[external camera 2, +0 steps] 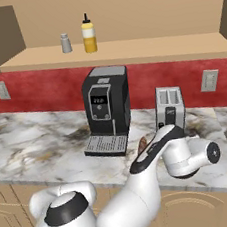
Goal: There are various items on the counter. Only move the condiments/shakers into the cabinet.
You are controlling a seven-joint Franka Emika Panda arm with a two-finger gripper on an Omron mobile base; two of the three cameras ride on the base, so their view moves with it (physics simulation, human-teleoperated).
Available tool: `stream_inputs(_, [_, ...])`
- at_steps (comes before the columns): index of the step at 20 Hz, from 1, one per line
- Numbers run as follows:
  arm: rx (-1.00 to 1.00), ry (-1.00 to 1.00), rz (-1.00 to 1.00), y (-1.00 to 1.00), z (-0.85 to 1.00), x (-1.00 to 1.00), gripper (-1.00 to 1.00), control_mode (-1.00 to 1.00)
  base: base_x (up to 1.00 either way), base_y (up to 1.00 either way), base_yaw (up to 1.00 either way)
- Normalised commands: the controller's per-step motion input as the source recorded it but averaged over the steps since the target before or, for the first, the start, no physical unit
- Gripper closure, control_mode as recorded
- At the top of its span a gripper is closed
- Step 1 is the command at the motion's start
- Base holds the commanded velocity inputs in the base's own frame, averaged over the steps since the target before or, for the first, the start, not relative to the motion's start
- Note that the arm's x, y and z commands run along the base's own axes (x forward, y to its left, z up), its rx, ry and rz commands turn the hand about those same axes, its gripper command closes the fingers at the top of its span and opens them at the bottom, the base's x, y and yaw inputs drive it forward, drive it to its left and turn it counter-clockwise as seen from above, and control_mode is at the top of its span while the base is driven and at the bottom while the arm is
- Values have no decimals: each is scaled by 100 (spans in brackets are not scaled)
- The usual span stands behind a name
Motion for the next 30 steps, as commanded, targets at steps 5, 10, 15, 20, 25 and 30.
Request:
stream_inputs(5, [3,-5,14,-7,-1,3,-100,-100,0,0,0])
stream_inputs(10, [0,-1,5,0,0,7,-100,-100,0,0,0])
stream_inputs(15, [0,0,6,0,0,10,-100,-100,0,0,0])
stream_inputs(20, [0,0,9,0,-1,8,-100,-100,0,0,0])
stream_inputs(25, [0,0,11,0,-9,5,-100,-100,0,0,0])
stream_inputs(30, [0,0,10,3,-9,11,-100,-100,0,0,0])
